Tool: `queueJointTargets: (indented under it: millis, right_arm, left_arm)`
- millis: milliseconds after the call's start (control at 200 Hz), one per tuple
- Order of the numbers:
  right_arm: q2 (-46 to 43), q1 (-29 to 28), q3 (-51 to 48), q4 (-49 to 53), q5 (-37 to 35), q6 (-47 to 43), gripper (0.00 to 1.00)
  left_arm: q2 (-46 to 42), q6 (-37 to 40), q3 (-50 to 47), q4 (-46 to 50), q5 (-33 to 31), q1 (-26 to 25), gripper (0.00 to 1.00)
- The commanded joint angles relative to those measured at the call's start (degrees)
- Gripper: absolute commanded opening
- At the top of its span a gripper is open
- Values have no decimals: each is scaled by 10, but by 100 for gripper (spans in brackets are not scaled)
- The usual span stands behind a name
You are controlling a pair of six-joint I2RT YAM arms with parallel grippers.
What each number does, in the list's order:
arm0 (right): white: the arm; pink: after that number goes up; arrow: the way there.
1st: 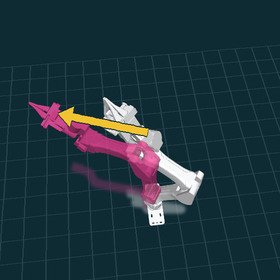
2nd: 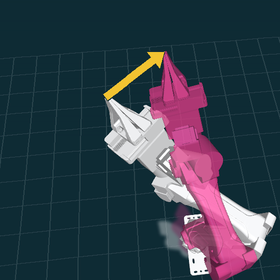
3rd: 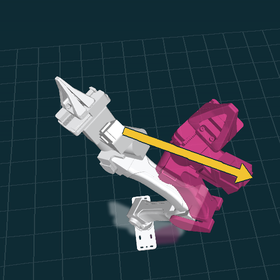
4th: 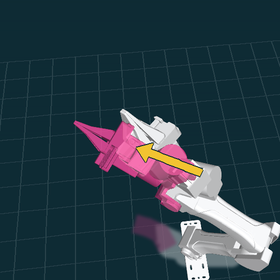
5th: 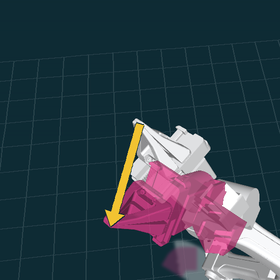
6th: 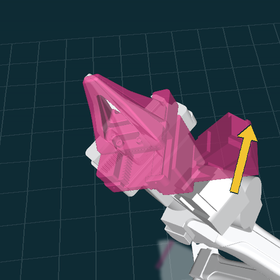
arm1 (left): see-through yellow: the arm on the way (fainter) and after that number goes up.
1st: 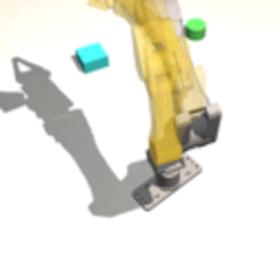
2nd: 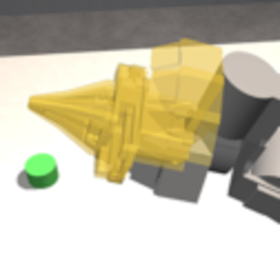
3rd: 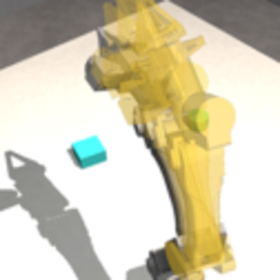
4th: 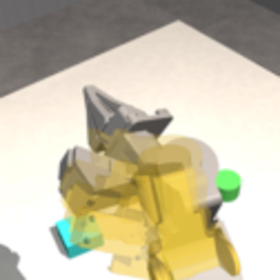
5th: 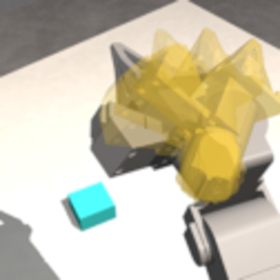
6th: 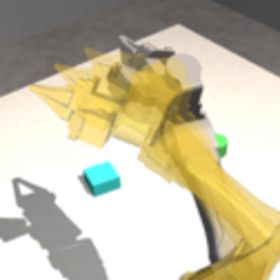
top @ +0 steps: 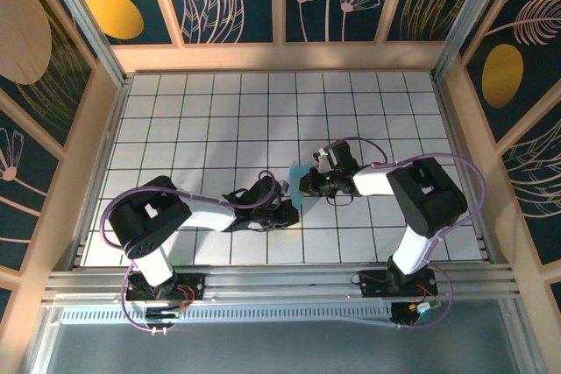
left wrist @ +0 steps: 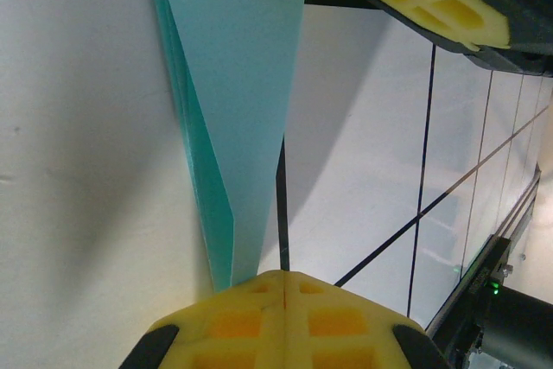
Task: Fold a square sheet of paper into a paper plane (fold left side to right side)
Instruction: Fold the wing for the fifth time at the center of the table.
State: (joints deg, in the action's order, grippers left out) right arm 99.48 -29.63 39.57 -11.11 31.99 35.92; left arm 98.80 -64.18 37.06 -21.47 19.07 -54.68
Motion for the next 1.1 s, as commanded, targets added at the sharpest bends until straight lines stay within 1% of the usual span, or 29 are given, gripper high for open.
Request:
queueJointTargets:
  millis: [0, 500, 761, 1096]
  right_arm:
    - [35, -8, -19, 71, -53, -20, 0]
    - [37, -8, -13, 83, -59, -24, 0]
    - [36, -8, -10, 87, -62, -26, 0]
    - [35, -8, -8, 94, -66, -29, 0]
  left_arm:
    - [9, -12, -8, -11, 2, -1, 4]
    - [17, -5, -8, -1, 9, -1, 3]
    - [3, 3, -19, 30, -7, -2, 3]
    - [-3, 9, -23, 60, -21, -17, 3]
